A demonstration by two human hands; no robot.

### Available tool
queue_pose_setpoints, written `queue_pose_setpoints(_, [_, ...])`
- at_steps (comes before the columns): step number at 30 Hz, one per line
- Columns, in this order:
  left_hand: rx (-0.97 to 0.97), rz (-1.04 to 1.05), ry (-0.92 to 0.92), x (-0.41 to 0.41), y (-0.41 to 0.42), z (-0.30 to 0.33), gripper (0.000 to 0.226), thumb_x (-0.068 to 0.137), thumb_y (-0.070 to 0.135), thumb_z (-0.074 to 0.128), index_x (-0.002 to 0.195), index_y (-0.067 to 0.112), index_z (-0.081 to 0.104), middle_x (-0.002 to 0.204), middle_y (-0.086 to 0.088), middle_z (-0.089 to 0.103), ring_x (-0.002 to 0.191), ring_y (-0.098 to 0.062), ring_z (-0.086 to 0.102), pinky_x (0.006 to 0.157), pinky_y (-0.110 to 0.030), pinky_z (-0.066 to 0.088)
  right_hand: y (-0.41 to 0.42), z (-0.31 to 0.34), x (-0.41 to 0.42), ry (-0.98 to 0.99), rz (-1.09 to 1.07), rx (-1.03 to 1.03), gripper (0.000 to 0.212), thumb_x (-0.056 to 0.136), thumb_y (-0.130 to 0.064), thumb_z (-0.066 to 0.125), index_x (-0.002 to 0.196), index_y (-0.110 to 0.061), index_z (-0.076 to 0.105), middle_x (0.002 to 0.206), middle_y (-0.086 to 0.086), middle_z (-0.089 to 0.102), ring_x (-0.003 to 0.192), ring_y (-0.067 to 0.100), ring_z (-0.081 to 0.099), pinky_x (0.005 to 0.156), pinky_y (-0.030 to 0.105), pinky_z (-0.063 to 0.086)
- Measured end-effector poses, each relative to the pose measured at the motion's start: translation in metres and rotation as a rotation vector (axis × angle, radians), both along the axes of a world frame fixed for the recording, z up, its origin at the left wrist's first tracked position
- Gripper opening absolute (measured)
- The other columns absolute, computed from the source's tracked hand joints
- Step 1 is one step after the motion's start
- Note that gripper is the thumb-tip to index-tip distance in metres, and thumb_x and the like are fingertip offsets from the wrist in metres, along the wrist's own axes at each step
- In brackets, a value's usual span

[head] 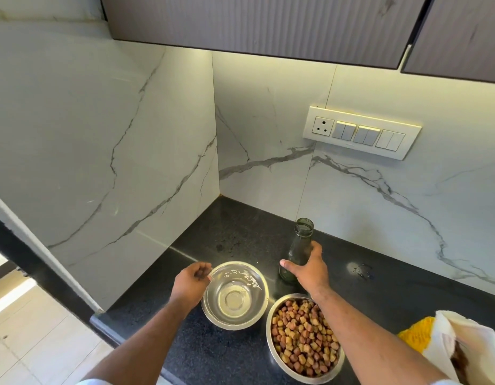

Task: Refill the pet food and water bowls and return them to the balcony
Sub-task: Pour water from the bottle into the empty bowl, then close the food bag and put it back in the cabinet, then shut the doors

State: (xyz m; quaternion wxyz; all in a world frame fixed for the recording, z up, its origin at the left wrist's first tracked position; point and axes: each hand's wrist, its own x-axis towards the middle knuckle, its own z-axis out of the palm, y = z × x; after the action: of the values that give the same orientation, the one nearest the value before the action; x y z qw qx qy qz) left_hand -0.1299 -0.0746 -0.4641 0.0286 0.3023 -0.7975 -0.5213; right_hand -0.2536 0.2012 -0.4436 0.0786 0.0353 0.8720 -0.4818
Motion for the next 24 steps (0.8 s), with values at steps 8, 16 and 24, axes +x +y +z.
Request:
queue_pose_setpoints(8, [0.077, -0.038, 0.154, -0.018, 0.018, 0.037, 0.037, 0.092, 0.017, 0.074, 0.128, 0.016, 0.064, 0.116, 0.002, 0.069, 0.112, -0.017, 0.066, 0.104, -0.034, 0.051, 0.009, 0.037, 0.022, 0.196, -0.075, -0.057, 0.115, 0.069, -0.05, 0.093, 0.158, -0.023, 0.026, 0.163, 0.007, 0.037, 0.148, 0.027, 0.04, 0.116, 0.043, 0.041])
queue_pose_setpoints(16, [0.183, -0.17, 0.349, -0.042, 0.053, 0.105, 0.03, 0.092, 0.015, 0.075, 0.12, 0.015, 0.067, 0.106, 0.002, 0.07, 0.102, -0.012, 0.067, 0.104, -0.037, 0.054, 0.01, 0.127, 0.041, 0.53, -0.117, -0.006, 0.098, 0.074, -0.056, 0.086, 0.153, -0.028, 0.035, 0.157, -0.001, 0.046, 0.143, 0.02, 0.045, 0.113, 0.043, 0.045])
queue_pose_setpoints(24, [0.371, -0.25, 0.547, -0.066, 0.083, 0.228, 0.027, 0.098, 0.025, 0.067, 0.123, 0.017, 0.058, 0.115, -0.005, 0.064, 0.111, -0.025, 0.063, 0.102, -0.04, 0.051, -0.004, 0.247, 0.065, 0.885, -0.124, 0.047, 0.086, 0.077, -0.064, 0.078, 0.148, -0.031, 0.043, 0.151, -0.006, 0.054, 0.136, 0.016, 0.052, 0.109, 0.039, 0.05])
